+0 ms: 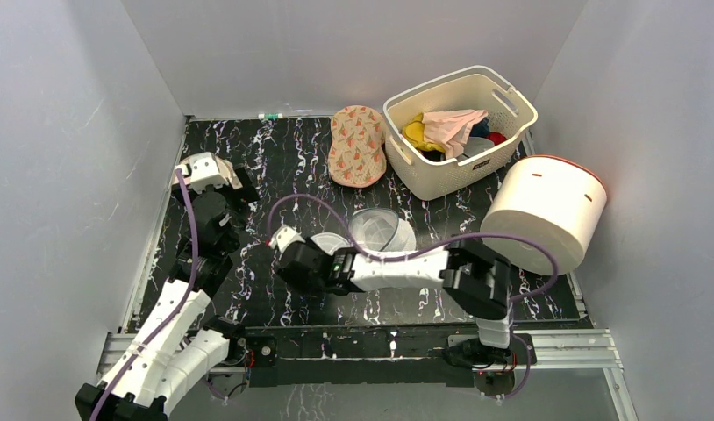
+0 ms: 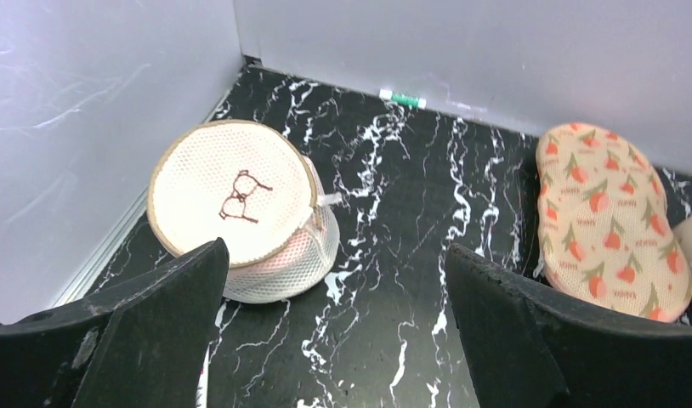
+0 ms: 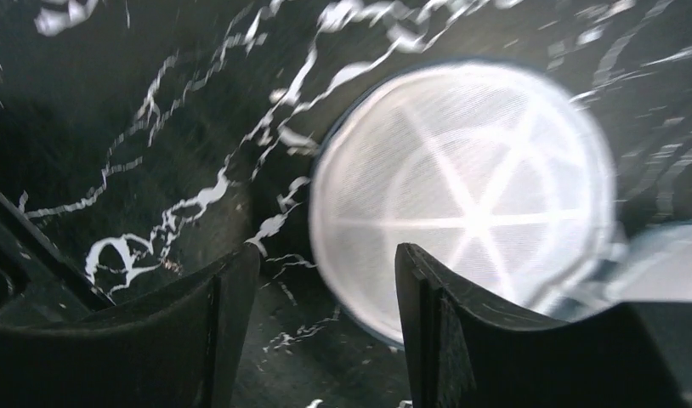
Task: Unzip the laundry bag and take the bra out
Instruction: Close the laundry bag at the center of the board.
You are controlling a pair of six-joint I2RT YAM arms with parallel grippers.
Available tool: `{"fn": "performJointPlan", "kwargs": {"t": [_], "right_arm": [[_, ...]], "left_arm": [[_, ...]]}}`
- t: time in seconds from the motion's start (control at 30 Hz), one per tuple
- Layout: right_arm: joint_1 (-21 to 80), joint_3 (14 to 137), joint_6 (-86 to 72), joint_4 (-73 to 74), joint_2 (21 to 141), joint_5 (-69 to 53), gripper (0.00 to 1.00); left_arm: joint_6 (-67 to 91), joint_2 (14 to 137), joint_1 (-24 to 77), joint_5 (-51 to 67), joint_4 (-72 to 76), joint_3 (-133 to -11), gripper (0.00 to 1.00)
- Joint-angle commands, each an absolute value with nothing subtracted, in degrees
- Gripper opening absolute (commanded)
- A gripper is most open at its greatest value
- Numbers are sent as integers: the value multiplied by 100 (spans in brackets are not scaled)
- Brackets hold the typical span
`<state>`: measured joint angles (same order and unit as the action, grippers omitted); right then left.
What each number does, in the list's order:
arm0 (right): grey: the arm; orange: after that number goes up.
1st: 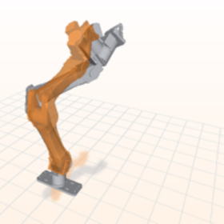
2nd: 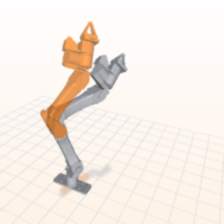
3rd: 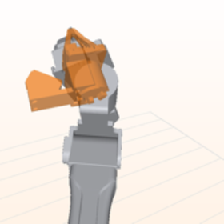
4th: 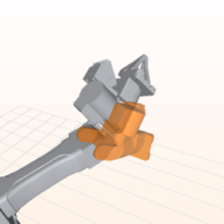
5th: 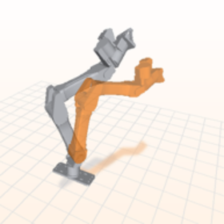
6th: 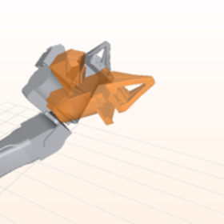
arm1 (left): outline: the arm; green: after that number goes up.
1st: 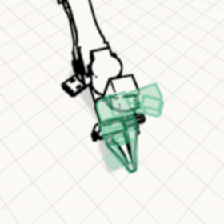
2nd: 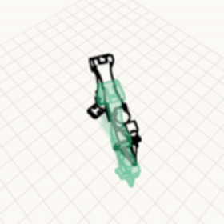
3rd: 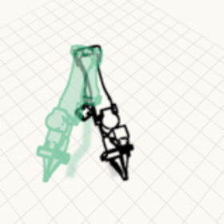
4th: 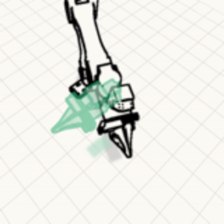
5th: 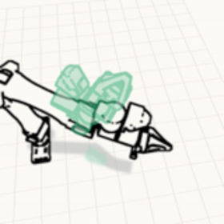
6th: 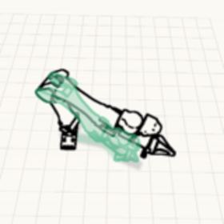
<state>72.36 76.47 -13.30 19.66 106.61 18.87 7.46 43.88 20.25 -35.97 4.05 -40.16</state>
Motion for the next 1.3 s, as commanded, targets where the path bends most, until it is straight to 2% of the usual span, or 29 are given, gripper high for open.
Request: {"fn": "performJointPlan", "kwargs": {"t": [0.0, 0.4, 0.63, 0.73, 1.03, 1.27], "right_arm": [[7359, 8289, -1599, 1972, 11244, 1416, 55], [7365, 8122, -1820, 1987, 11681, 1724, 46], [7406, 8007, -1819, 2187, 11679, 2389, 19], [7426, 7966, -1788, 2050, 11480, 2345, 1], [7285, 7602, -2211, 876, 10214, 964, 0], [6283, 6127, -4062, -1164, 8974, -814, 0]], "left_arm": [[668, 4342, 2022, -3986, 731, -4000, 98], [686, 4351, 2021, -3893, 703, -4025, 98], [694, 4355, 2029, -3876, 694, -4021, 99], [694, 4359, 2025, -3867, 688, -4025, 99], [686, 4368, 2023, -3879, 689, -4024, 98], [694, 4353, 2026, -3863, 690, -4025, 98]]}}
